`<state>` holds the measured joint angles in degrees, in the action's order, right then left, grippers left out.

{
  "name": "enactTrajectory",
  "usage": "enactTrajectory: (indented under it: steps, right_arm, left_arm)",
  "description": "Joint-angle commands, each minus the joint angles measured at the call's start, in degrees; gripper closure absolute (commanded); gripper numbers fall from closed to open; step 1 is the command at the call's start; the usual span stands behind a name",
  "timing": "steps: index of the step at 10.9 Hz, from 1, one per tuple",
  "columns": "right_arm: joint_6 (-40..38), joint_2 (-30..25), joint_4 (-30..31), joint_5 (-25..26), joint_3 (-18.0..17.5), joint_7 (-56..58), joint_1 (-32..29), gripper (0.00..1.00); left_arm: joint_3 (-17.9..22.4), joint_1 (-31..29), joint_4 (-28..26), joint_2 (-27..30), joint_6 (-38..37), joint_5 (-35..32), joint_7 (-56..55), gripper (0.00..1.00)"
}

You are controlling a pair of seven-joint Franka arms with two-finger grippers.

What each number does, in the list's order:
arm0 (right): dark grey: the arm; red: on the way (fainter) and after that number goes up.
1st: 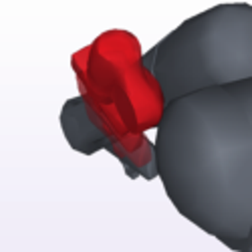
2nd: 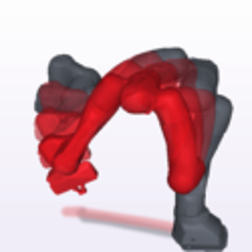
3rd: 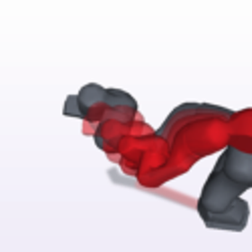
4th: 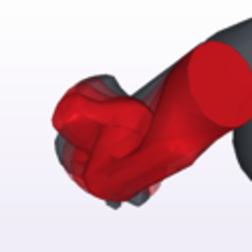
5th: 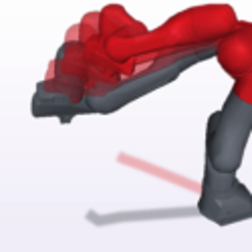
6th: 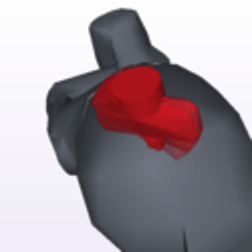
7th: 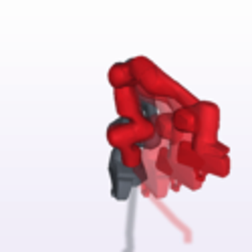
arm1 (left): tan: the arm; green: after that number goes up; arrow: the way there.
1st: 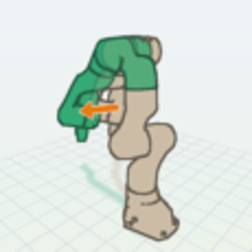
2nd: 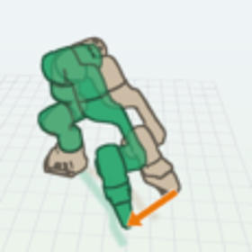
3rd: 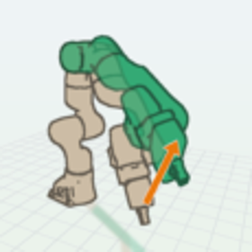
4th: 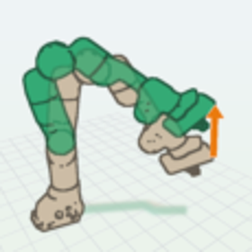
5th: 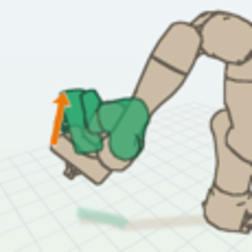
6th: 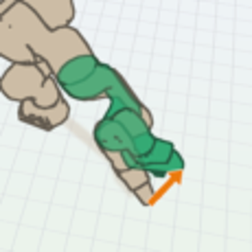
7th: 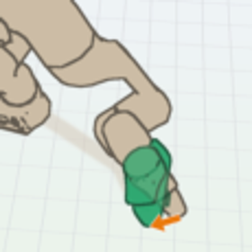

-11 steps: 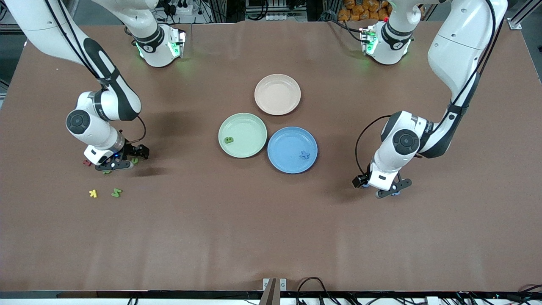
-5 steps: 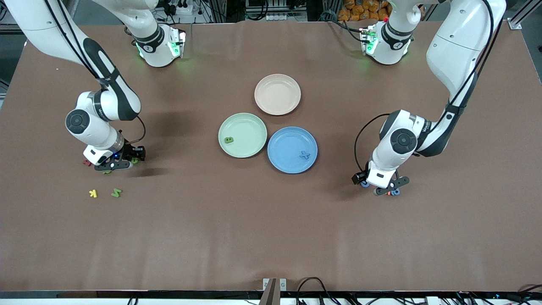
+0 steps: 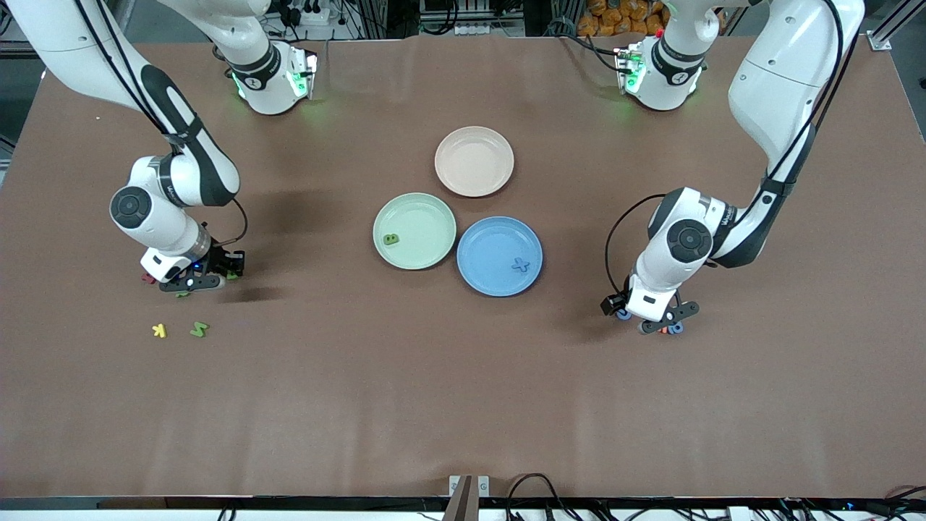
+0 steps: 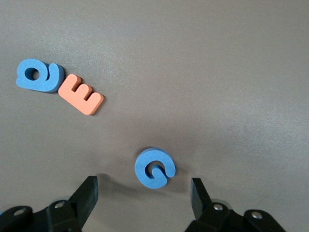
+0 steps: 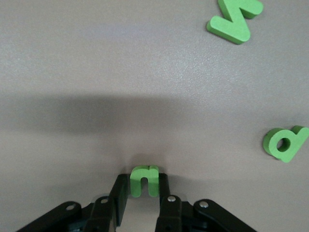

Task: Sort letters by color into matching plates
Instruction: 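Grasp the green n with the right gripper while the left gripper grasps G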

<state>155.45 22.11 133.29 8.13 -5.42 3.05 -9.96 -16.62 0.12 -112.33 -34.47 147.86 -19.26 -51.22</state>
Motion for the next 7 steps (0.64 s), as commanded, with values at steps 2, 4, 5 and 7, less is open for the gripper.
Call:
enactTrajectory:
  steps: [2,4,5,7]
  right_arm:
    - [0.5,-0.5,0.2,1.4,-1.1,-0.3,-1.6,0.8]
    - [-0.1,-1.0,0.3,1.3,-1.1,-0.6,-1.4,0.83]
    - [-0.1,-1.1,0.3,1.3,-1.1,-0.8,-1.3,0.83]
    - [-0.4,-1.6,0.3,1.2,-1.2,-4.4,-0.2,0.83]
  left_arm:
    - [-0.2,-0.4,0.9,-0.7,0.5,-1.1,-0.1,0.14]
    - [0.1,-0.5,1.3,-1.1,0.6,-1.1,-0.1,0.15]
    - [0.1,-0.5,1.7,-1.1,0.6,-1.1,-0.1,0.17]
    - [0.2,-0.5,2.3,-1.6,0.6,-1.1,-0.1,0.21]
